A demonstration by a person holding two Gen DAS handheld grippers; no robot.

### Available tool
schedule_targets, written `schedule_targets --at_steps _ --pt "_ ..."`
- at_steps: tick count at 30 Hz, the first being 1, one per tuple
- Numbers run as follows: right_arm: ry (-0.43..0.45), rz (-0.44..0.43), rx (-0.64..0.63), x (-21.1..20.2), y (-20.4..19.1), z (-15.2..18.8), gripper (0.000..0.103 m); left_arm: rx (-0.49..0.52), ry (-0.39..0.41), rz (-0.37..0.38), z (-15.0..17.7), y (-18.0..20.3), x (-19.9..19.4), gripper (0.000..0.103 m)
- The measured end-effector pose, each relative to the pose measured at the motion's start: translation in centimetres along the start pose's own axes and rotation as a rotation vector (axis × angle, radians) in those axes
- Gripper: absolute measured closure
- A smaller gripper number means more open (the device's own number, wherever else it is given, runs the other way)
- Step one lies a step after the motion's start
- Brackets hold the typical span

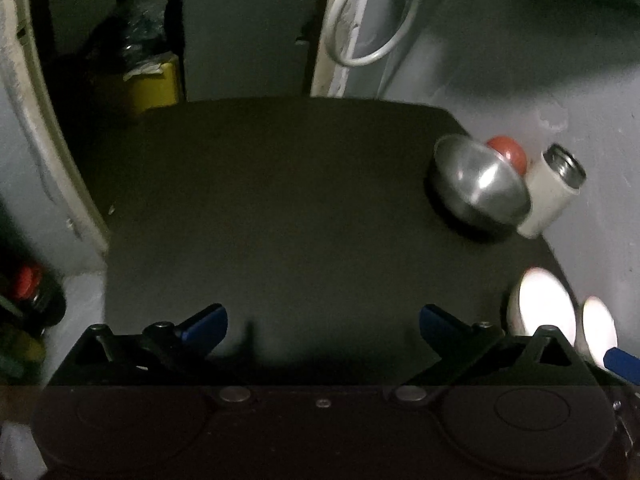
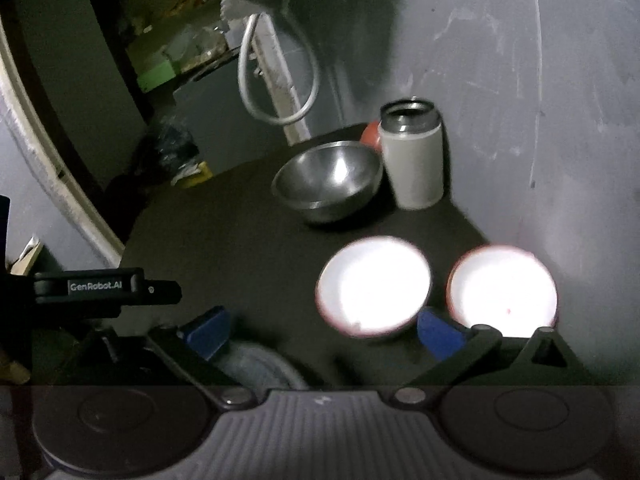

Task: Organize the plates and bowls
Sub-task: 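Close both grippers on the rim of the steel mixing bowl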

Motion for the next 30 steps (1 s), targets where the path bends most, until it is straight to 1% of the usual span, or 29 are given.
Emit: schedule_targets --at_steps 6,12,15,18,23,27,30 --pt "0.027 0.015 0.058 2.3 1.7 -3.9 0.001 0.026 0.056 0.006 -5.0 2.9 1.8 0.001" --pt "0.052 0.026 0.109 4.7 2.9 -7.4 0.001 0.085 0.098 0.001 -9.2 5.7 3.7 0.001" --pt "0.056 0.018 0.136 5.9 3.5 -8.8 0.003 0.111 0.088 0.011 -10.9 6.4 4.8 0.001" --pt "0.056 0.022 0.152 7.0 3.7 -9.8 0.006 0.118 0.073 0.031 -11.9 6.9 5.8 0.001" --pt "0.042 0.021 0.185 8.5 4.0 -10.7 0.016 0.121 0.057 0.034 -12.7 6.9 7.0 0.001" --pt "0.026 0.016 0.2 9.6 4.1 -11.1 0.024 0.14 0.053 0.045 -13.0 7.2 7.5 0.007" --pt "0.013 0.021 0.2 10.3 4.0 -11.5 0.029 0.143 0.047 0.054 -13.1 7.4 7.8 0.008"
Point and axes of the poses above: each gripper's, at about its wrist camera, not at the fingertips, and x roughly the way its jaws point, y to its right, z to its underside, the point moved 2 cm from there along x, roughly the way its jaws point, and after that the axes turned 14 degrees about -y, right-handed, at the moved point
